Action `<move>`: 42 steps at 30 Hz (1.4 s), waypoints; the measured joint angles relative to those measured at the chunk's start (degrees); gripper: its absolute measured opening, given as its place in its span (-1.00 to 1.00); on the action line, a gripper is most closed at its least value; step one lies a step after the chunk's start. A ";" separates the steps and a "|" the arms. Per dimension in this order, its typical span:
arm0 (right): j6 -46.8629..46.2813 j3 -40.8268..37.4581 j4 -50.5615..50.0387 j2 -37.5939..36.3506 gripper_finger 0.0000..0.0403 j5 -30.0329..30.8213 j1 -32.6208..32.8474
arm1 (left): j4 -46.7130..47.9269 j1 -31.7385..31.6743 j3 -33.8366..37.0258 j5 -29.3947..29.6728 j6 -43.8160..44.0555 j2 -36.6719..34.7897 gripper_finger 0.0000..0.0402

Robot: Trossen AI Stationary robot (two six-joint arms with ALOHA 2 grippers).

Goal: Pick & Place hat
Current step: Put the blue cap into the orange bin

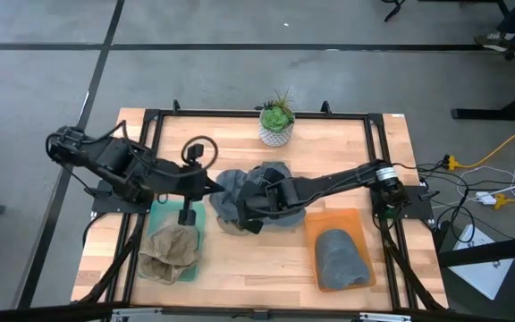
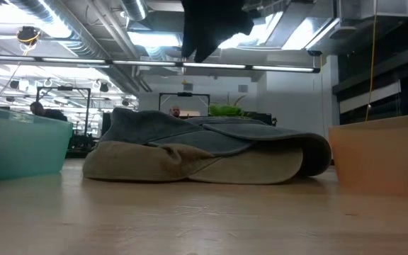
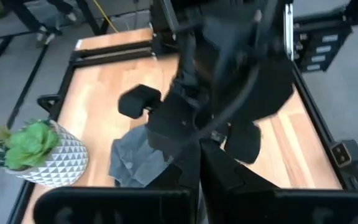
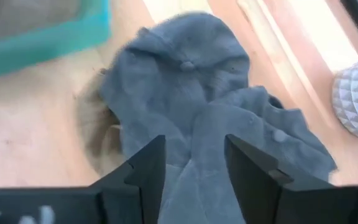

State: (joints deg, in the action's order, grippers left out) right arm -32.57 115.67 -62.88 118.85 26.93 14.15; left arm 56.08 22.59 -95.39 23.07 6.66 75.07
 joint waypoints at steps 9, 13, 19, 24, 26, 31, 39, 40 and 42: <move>3.02 0.16 -1.52 3.11 -0.19 -0.05 -1.82 | -3.12 -0.07 -0.02 1.86 -2.57 -1.23 -0.99; 1.54 0.16 -3.55 3.47 -0.19 -0.21 -2.49 | -4.88 -0.03 -0.02 1.01 -3.72 -1.23 -0.99; -3.31 0.18 -4.97 3.45 -0.19 -1.25 -2.75 | -4.89 1.64 -0.02 -0.74 -0.96 -0.90 -0.99; -4.23 0.19 -5.83 3.88 -0.19 -1.10 -3.59 | -3.14 3.90 -0.03 -0.79 2.79 -0.71 -0.99; -4.30 0.23 -6.97 4.58 -0.19 -1.35 -4.37 | -0.88 4.90 -0.02 -0.74 3.08 -0.37 -0.99; -2.52 0.18 -9.08 7.20 -0.19 -3.78 -5.91 | 1.14 5.60 0.00 -0.68 3.23 0.74 -0.99; -3.99 0.18 -8.07 8.40 -0.18 -2.81 -6.90 | 1.15 5.60 0.00 -0.69 3.29 1.40 -0.99; -4.84 0.18 -8.15 8.25 -0.17 -3.95 -7.22 | 1.16 5.57 0.00 -0.68 3.56 1.40 -0.99; -6.92 0.18 -8.22 8.05 -0.10 -7.10 -8.01 | 1.18 5.57 0.00 -0.66 4.39 1.32 -0.99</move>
State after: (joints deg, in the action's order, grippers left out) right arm -39.50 115.85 -71.10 126.90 19.82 6.14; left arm 57.26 28.16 -95.39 22.41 11.05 76.39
